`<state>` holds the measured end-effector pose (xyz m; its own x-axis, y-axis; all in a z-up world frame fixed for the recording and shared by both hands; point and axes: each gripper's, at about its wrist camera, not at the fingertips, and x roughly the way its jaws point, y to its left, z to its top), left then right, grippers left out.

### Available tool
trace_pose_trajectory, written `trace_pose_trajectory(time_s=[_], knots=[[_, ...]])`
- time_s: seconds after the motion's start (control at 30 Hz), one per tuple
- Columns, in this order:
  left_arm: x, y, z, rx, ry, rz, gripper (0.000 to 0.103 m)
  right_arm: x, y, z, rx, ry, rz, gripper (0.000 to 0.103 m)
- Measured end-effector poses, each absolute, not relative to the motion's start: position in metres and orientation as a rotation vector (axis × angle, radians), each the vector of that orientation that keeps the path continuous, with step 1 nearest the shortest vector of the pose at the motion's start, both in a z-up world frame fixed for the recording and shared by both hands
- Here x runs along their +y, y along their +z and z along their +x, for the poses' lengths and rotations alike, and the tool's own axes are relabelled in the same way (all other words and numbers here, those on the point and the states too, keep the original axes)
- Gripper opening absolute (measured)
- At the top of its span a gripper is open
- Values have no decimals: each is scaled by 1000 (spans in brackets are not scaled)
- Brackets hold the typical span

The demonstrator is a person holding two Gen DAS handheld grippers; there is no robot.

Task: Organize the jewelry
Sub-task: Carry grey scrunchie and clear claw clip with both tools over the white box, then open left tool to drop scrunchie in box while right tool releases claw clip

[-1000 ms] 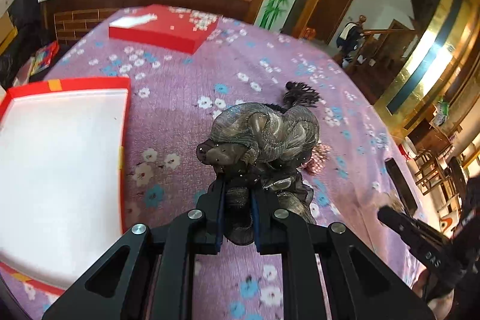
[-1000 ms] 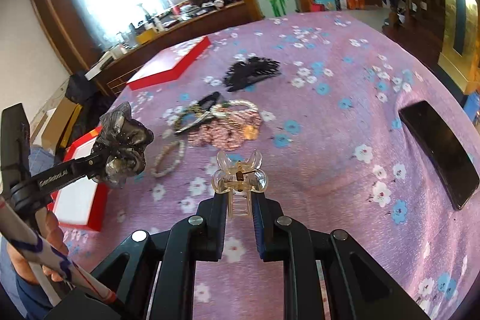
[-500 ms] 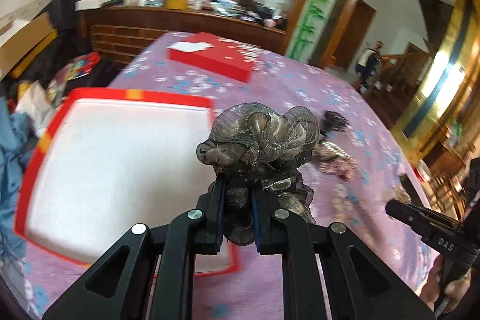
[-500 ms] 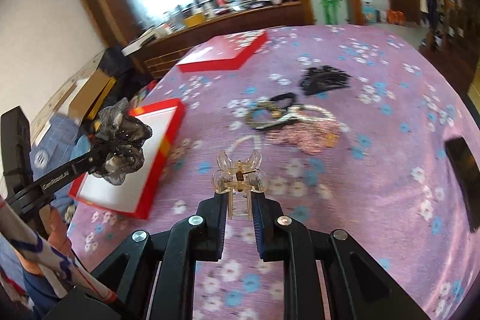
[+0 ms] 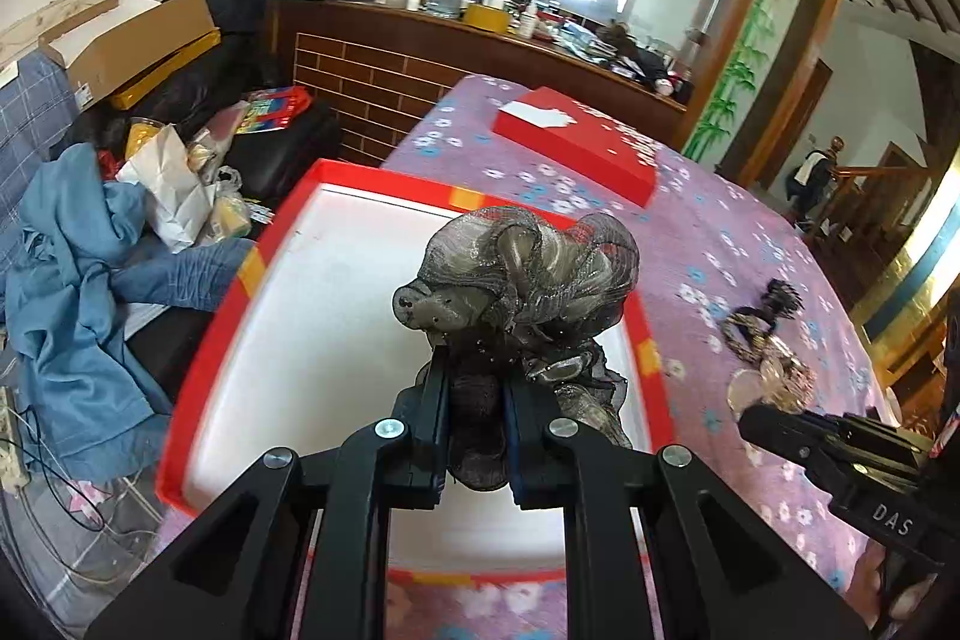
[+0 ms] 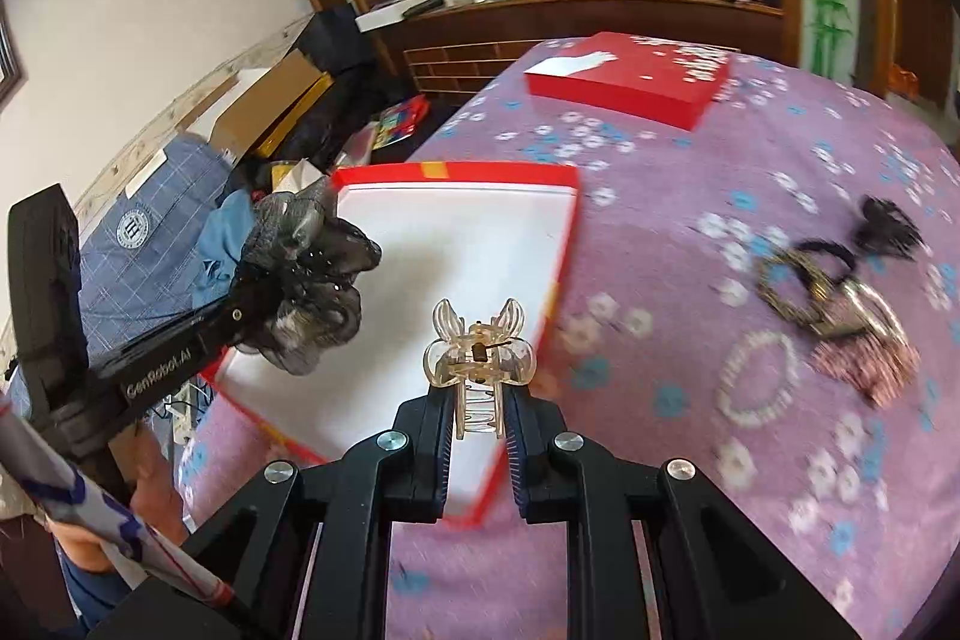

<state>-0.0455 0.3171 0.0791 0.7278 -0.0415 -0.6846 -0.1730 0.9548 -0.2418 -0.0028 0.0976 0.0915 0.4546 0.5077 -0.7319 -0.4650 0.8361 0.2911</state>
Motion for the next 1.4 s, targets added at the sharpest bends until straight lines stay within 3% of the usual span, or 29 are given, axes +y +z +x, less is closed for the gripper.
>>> trace_pose_trajectory(time_s=[0.6,0.77,0.8,0.87,0.9,0.93,1.03,1.27,1.4], knots=[[366,45,58,875,163,-325,15,193,54,130,1026,519,117,18],[375,37,64,891,169,-339,20,202,45,143,1023,494,97,18],[376,35,65,895,168,-346,23,202,44,144,1013,484,96,19],[378,36,65,887,180,-352,33,203,42,147,1014,475,87,38],[377,36,66,885,184,-344,33,201,41,148,1014,470,89,51],[376,36,67,891,182,-336,33,199,41,148,1009,466,99,54],[373,35,68,903,178,-320,39,193,45,146,997,482,130,54],[371,51,39,843,195,-286,66,172,61,126,958,508,172,55],[361,44,15,832,265,-178,67,157,63,104,939,531,193,60]])
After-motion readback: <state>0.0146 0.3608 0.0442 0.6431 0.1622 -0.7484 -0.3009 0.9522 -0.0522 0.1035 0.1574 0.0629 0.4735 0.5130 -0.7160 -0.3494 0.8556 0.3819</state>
